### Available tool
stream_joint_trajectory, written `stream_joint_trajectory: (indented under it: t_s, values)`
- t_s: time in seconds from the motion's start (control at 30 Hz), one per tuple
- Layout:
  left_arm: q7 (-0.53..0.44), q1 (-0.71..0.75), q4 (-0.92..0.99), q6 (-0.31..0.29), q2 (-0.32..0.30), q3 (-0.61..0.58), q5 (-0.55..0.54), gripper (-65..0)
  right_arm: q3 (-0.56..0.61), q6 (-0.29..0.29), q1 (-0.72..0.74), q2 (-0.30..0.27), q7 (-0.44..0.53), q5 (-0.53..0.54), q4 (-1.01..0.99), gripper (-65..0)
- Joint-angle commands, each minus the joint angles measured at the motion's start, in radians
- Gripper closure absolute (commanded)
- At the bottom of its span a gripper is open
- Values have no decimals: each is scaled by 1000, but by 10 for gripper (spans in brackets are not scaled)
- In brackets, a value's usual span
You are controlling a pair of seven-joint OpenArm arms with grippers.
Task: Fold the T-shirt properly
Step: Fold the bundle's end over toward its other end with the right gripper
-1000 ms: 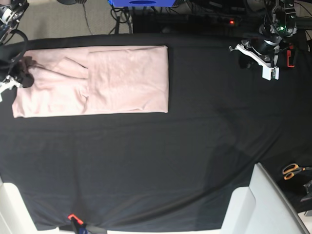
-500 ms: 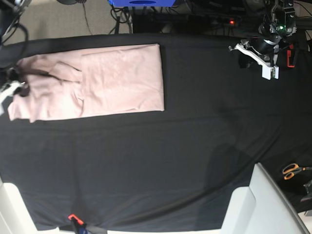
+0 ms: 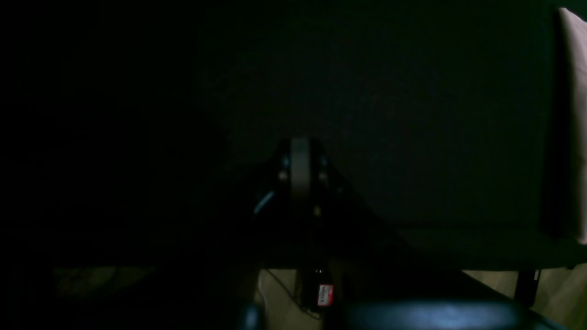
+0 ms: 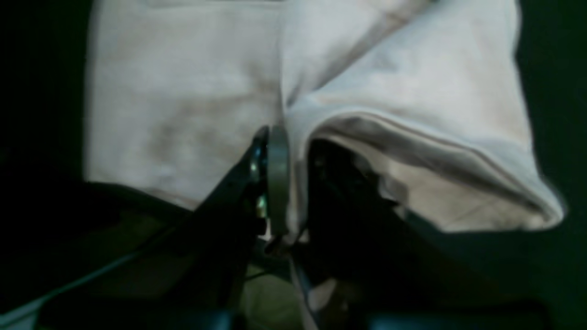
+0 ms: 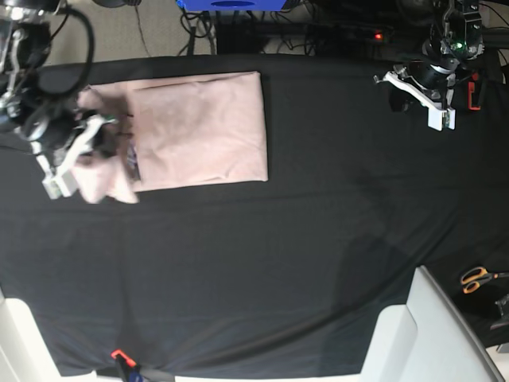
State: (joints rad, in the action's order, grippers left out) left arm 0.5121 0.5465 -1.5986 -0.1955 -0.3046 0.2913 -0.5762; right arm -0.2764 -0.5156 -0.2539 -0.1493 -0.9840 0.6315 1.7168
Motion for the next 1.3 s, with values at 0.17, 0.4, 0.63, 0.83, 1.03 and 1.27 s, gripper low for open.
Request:
stream_joint_trajectory:
  t_s: [0.17,0.4,0.63,0.83,1.03,1.27]
  values:
    - [-17,4,-12,-6,-12,6,-5,0,207,166,-31,-11,103,21,44,-2]
    - [-17,4,-12,-6,-14,7,-5,0,421,378,-18,-16,195,20,47,-2]
    - [-17,4,-12,-6,-14,7,-5,0,598,538,35,-23,230,-169,28,-2]
    - [-17,1,-12,-6,-8,1,114,0,716,631,74,-25,221,-259,16,-2]
    - [-17,1,-12,-6,26,7,235,0,846,668,136,-28,221,-261,-30,-2]
    - [-17,2,-12,-6,26,6,239,0,995,806,229,-28,221,-261,-87,-2]
